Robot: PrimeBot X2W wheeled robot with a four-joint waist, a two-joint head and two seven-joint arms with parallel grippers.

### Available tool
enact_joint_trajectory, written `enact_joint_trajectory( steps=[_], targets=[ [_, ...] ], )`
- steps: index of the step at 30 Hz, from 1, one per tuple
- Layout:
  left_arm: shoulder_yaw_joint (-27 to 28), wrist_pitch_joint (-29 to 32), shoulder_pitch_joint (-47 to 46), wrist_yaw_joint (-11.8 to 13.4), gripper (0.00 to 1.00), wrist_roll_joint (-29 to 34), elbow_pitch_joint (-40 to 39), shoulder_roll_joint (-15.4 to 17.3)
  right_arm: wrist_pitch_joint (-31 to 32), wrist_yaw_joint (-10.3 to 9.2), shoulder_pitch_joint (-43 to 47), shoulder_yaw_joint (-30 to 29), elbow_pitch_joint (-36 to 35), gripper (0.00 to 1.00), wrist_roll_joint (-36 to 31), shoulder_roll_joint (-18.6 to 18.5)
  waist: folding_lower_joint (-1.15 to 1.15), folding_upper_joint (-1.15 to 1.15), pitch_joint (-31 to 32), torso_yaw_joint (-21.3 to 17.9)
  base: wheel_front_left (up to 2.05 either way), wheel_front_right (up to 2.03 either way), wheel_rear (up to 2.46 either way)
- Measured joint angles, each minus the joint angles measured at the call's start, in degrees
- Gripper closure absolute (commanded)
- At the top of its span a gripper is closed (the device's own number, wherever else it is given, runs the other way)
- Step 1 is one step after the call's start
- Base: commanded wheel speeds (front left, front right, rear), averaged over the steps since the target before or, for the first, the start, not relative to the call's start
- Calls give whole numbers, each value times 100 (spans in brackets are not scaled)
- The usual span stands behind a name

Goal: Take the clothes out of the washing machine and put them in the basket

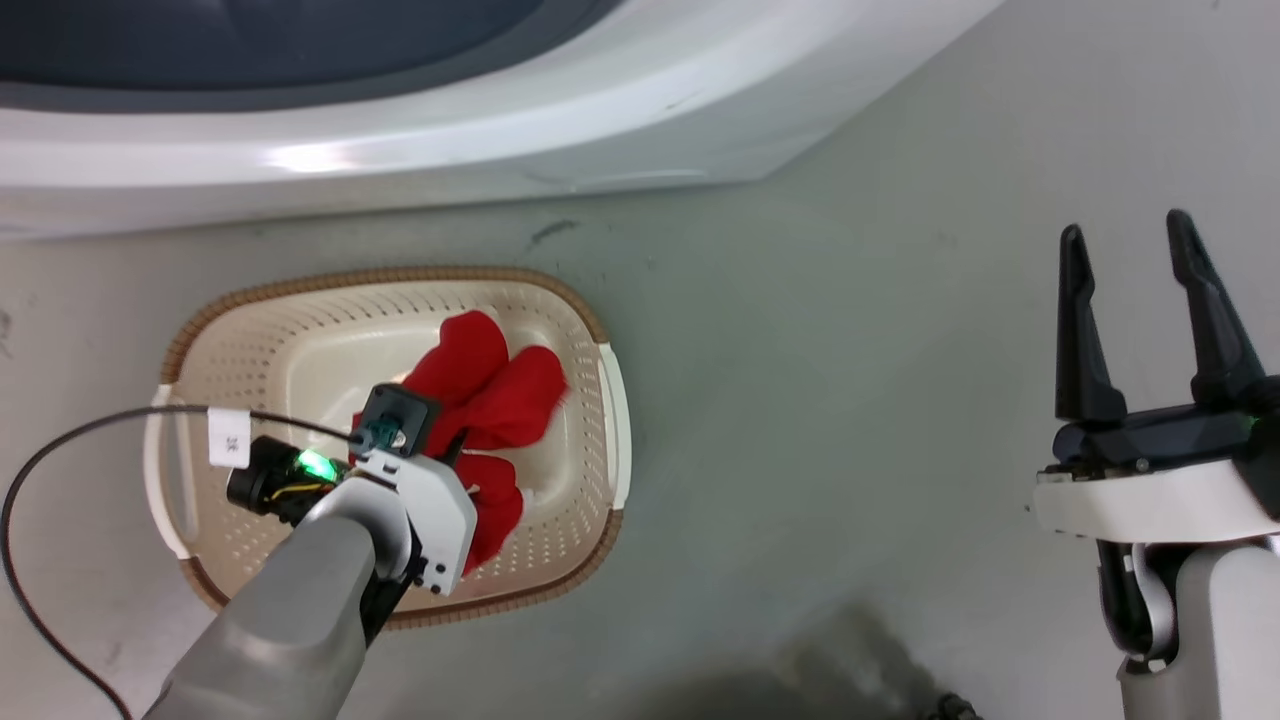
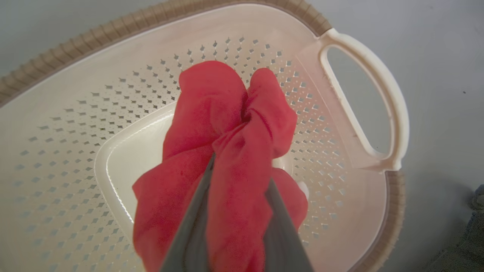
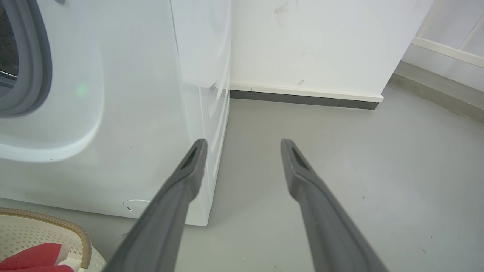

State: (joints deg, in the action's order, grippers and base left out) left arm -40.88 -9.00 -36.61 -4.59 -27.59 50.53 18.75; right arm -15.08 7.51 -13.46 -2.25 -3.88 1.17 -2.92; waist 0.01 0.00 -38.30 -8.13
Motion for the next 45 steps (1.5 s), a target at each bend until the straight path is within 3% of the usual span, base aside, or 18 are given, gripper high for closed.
enact_joint_trajectory(
  steps=[10,19,20,21,28,38,45],
  targets=[
    [-234,144,-1081,-199,100,64,1689,-347,0,0,-342,-169,-88,0,142,-1,0,0,-1066,-133,0,0,0],
    [-490,426,-1384,-246,100,149,2175,-519,0,0,-457,-192,-86,0,182,0,0,0,-1479,-173,0,0,0],
    [-516,421,-1397,-246,96,176,2189,-519,0,0,-467,-188,-75,0,183,0,0,0,-1464,-173,0,0,0],
    [-538,389,-1405,-246,0,178,2202,-520,0,0,-483,-185,-60,0,188,0,0,0,-1440,-173,0,0,0],
    [-550,92,-1165,-248,0,91,2269,-687,0,0,-455,-142,21,0,149,0,-1,0,-1034,-115,0,0,0],
    [-175,-582,-438,-183,0,-338,2170,-995,0,0,22,-49,212,0,-43,2,-2,0,91,134,0,0,0],
    [466,-605,310,236,0,-275,767,-703,0,0,431,0,319,0,-120,3,-2,0,976,327,0,0,0]
  ],
)
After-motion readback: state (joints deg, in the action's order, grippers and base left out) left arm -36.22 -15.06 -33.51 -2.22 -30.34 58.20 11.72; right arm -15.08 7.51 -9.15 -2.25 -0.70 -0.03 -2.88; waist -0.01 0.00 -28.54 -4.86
